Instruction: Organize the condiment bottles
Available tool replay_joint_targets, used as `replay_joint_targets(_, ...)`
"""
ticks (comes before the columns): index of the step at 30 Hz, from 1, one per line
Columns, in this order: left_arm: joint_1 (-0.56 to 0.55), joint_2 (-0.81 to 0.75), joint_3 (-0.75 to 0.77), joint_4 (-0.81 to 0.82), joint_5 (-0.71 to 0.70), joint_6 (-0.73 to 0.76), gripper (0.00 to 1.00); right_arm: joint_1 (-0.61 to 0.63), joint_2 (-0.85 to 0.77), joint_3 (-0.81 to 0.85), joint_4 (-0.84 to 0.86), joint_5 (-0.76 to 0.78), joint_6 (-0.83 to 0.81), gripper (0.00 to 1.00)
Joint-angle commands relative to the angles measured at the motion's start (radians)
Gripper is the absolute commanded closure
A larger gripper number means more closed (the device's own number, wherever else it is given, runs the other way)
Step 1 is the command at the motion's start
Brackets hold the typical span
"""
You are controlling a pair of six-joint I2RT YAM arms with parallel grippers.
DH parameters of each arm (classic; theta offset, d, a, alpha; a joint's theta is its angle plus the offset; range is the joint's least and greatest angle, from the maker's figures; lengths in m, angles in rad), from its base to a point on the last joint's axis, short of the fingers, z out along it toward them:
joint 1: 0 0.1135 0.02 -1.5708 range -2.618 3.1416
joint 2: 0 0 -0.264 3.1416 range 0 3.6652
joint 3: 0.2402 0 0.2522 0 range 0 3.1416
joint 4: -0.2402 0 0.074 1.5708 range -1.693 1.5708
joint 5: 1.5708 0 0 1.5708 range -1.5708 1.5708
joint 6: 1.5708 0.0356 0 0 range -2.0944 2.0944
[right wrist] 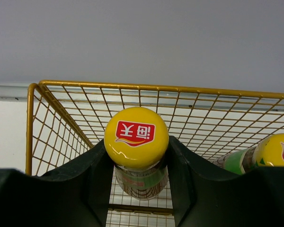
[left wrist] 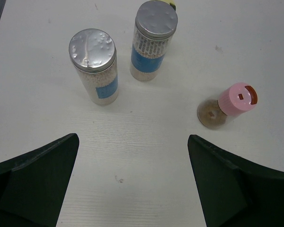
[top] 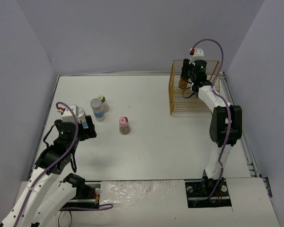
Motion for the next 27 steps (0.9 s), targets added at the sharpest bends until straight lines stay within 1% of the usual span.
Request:
replay_joint_targets(1, 0.007, 0.014, 0.025, 0.043, 0.003, 0.004, 0.03, -0.008, -0.045, -0.006, 0.148, 0.008, -0.006, 0.67)
replay_joint_targets(5, 0.006, 0.014, 0.025, 0.042, 0.002, 0.005, 0.03, -0.008, -0.047, -0.024, 0.144, 0.017, -0.005, 0.51)
replay_joint_targets(9, 0.006, 0.014, 0.028, 0.043, 0.003, 0.005, 0.03, -0.008, -0.062, -0.043, 0.137, 0.023, -0.007, 0.39)
replay_joint_targets(17, 0.007, 0.017, 0.028, 0.042, 0.006, 0.005, 0.03, -0.008, -0.113, -0.029, 0.077, 0.014, -0.021, 0.24)
replay_joint_targets(22, 0.007, 0.021, 0.026, 0.041, 0.014, 0.005, 0.03, -0.002, -0.219, 0.01, -0.027, -0.024, -0.018, 0.17)
replay_joint_targets(27, 0.008, 0.029, 0.028, 0.036, -0.007, -0.002, 0.03, 0.009, -0.372, 0.005, -0.158, -0.04, -0.001, 0.07)
